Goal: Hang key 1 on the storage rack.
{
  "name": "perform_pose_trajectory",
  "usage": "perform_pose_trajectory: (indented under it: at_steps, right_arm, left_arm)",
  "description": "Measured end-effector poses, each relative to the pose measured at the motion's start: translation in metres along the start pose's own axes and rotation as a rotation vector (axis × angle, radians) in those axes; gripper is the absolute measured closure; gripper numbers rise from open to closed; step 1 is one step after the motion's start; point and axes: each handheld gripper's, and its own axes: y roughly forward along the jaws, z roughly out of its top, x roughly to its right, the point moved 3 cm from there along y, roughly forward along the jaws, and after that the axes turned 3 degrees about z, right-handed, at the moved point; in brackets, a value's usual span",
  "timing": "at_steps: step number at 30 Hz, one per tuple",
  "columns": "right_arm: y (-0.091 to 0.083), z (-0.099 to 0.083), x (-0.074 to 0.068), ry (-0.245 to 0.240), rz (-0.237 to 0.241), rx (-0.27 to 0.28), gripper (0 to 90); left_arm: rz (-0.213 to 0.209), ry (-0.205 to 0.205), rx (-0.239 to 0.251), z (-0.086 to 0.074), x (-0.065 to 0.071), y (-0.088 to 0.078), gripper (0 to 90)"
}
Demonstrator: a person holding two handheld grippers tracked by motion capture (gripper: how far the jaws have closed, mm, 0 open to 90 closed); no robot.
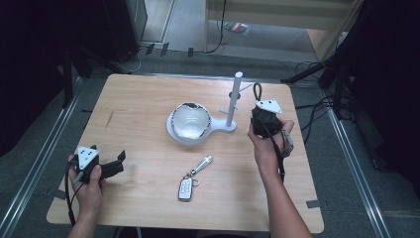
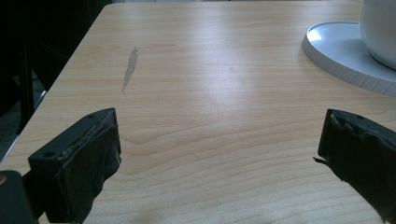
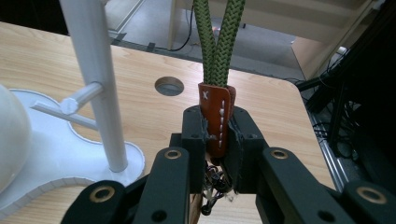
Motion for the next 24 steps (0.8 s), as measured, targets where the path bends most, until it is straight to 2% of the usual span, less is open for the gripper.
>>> perform_pose_trajectory:
  at_steps: [10, 24]
  right_arm:
    - [0.0, 0.006, -0.009, -0.018, 0.006, 0.007, 79.5]
    - [-0.001, 0.007, -0.021, -0.074, 0.006, 0.011, 79.4]
  left_arm:
    - [-0.002, -0.003, -0.002, 0.0, 0.0, 0.0, 0.0]
    - [-0.002, -0.005, 0.0, 0.0, 0.0, 0.0, 0.0]
